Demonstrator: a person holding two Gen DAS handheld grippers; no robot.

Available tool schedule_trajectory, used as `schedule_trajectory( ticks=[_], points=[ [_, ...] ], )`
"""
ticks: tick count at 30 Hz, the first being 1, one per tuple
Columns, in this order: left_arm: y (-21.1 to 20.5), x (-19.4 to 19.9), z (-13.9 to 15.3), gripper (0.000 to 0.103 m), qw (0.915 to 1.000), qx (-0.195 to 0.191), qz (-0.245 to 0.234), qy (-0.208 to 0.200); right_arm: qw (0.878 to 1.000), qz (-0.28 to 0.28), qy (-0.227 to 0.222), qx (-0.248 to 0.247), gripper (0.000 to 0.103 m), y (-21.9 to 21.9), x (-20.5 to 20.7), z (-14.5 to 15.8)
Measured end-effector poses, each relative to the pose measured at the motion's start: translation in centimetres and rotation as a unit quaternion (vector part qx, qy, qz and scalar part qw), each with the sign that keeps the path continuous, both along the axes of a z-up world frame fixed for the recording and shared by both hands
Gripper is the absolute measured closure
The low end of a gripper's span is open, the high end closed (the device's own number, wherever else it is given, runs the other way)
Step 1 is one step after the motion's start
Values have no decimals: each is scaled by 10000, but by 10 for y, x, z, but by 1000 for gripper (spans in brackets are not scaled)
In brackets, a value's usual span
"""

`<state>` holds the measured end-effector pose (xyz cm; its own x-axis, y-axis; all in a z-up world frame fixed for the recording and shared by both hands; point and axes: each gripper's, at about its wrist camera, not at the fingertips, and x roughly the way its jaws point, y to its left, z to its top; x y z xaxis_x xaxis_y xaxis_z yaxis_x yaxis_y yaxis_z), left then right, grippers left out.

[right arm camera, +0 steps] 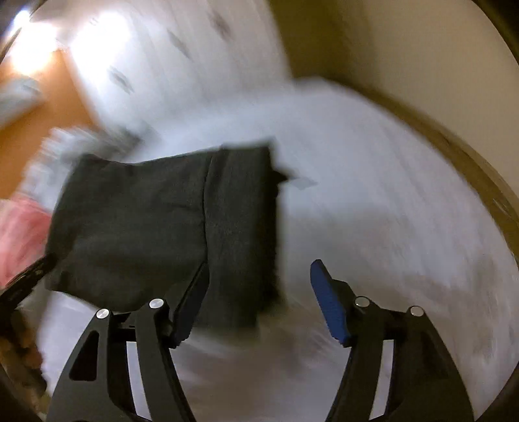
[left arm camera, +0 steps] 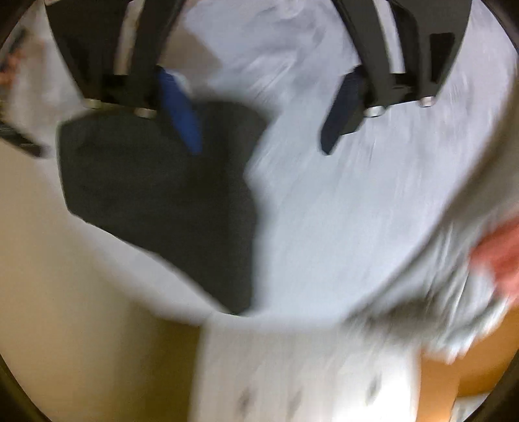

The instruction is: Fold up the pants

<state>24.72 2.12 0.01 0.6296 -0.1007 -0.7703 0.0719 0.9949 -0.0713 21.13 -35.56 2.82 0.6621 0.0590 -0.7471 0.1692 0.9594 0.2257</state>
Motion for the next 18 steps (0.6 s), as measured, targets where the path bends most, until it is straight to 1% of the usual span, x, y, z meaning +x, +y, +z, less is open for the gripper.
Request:
schedule_trajectory(
  ticks=[1, 2, 3, 5, 7, 8, 9, 10, 11, 12, 13, 14, 15, 16, 17, 18],
  points=[
    [11, 2, -28, 48, 9992, -220, 62, 338, 9993, -74, 305, 207, 40, -11, 0, -31],
    [26, 1, -54, 48, 9961, -645, 135, 594, 9984, -81, 361, 430, 40, -18, -3, -44],
    [39, 0, -68, 48, 9926, -949, 262, 708, 9974, -83, 349, 630, 40, -25, -7, -54],
    [52, 1, -75, 48, 9892, -1212, 480, 677, 9975, 12, 323, 624, 37, -29, -5, -60],
    [56, 4, -70, 44, 9867, -1427, 572, 520, 9981, 219, 305, 493, 33, -26, 3, -61],
    [56, 11, -65, 44, 9844, -1601, 586, 427, 9980, 342, 260, 468, 27, -19, 9, -60],
    [56, 17, -61, 41, 9829, -1710, 588, 355, 9979, 394, 169, 487, 21, -16, 11, -61],
    [53, 22, -58, 34, 9814, -1800, 597, 292, 9979, 367, 13, 542, 17, -13, 20, -59],
    [50, 29, -56, 30, 9795, -1908, 605, 242, 9974, 354, -66, 630, 11, -13, 21, -56],
    [46, 37, -56, 25, 9783, -1969, 597, 260, 9964, 361, -108, 759, 11, -9, 24, -55],
    [40, 46, -63, 24, 9769, -2021, 574, 398, 9947, 394, -46, 952, 11, -6, 35, -60],
    [34, 55, -67, 24, 9756, -2049, 561, 548, 9936, 376, 109, 1061, 11, -3, 41, -69],
    [30, 63, -79, 24, 9741, -2049, 557, 773, 9927, 348, 236, 1133, 11, -4, 44, -75],
    [24, 71, -90, 24, 9729, -2045, 529, 943, 9915, 275, 473, 1182, 11, -2, 53, -89],
    [21, 72, -93, 26, 9759, -1938, 521, 858, 9912, 222, 644, 1133, 18, 1, 58, -98],
    [16, 73, -91, 34, 9804, -1784, 432, 717, 9910, 216, 760, 1077, 37, 6, 62, -107]
  ],
)
